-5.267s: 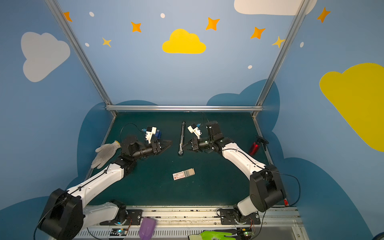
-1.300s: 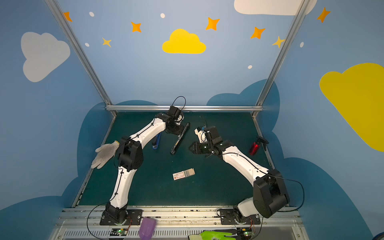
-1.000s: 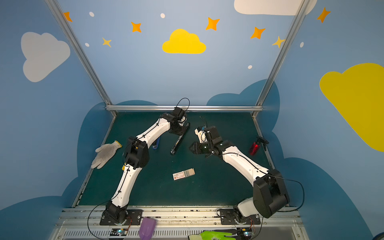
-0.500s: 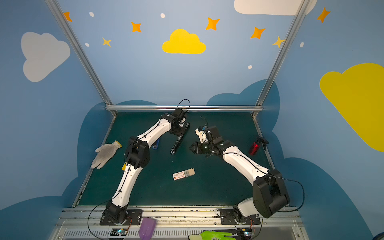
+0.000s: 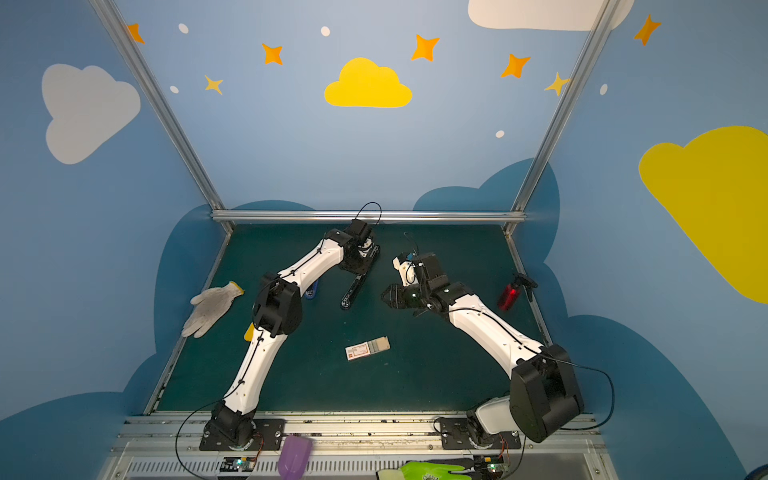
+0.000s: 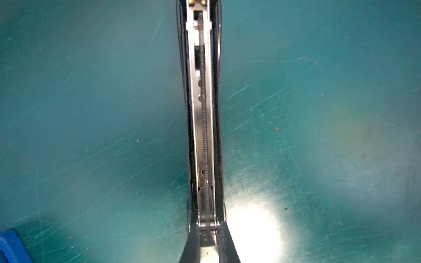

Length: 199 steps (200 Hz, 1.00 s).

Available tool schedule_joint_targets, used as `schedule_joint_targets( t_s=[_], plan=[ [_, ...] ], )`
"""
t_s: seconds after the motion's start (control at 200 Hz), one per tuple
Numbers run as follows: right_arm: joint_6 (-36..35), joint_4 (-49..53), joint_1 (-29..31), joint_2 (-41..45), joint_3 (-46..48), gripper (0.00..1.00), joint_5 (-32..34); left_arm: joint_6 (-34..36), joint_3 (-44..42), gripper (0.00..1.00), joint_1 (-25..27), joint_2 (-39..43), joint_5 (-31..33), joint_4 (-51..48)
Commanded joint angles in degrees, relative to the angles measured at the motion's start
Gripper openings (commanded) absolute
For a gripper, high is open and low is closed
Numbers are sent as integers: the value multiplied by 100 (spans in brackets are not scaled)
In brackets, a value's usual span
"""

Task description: Load the staples into the stapler

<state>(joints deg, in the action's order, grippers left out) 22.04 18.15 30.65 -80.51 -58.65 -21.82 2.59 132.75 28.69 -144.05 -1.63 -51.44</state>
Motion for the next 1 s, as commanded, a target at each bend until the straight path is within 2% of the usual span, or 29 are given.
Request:
schedule_joint_targets(
  t_s=[0.0, 0.13, 0.36, 0.686, 0.876, 0.991],
  plan=[
    [-7, 93, -42, 158, 47, 43, 12, 75, -223, 12, 32, 10, 118, 5],
    [9, 57, -42, 128, 47, 43, 3, 41, -508, 13, 46, 193, 179, 120],
    [52, 35, -51, 136, 56, 42, -56, 48, -1283, 24, 98, 724, 313, 509],
    [58, 49, -51, 171, 100, 42, -59, -47, -2174, 31, 164, 1504, 356, 897],
    [69, 36, -50, 168, 126, 42, -72, -100, -2185, 36, 149, 1764, 391, 912],
    [74, 36, -55, 184, 152, 42, -76, -247, -1776, 40, 53, 1593, 312, 777]
  ],
)
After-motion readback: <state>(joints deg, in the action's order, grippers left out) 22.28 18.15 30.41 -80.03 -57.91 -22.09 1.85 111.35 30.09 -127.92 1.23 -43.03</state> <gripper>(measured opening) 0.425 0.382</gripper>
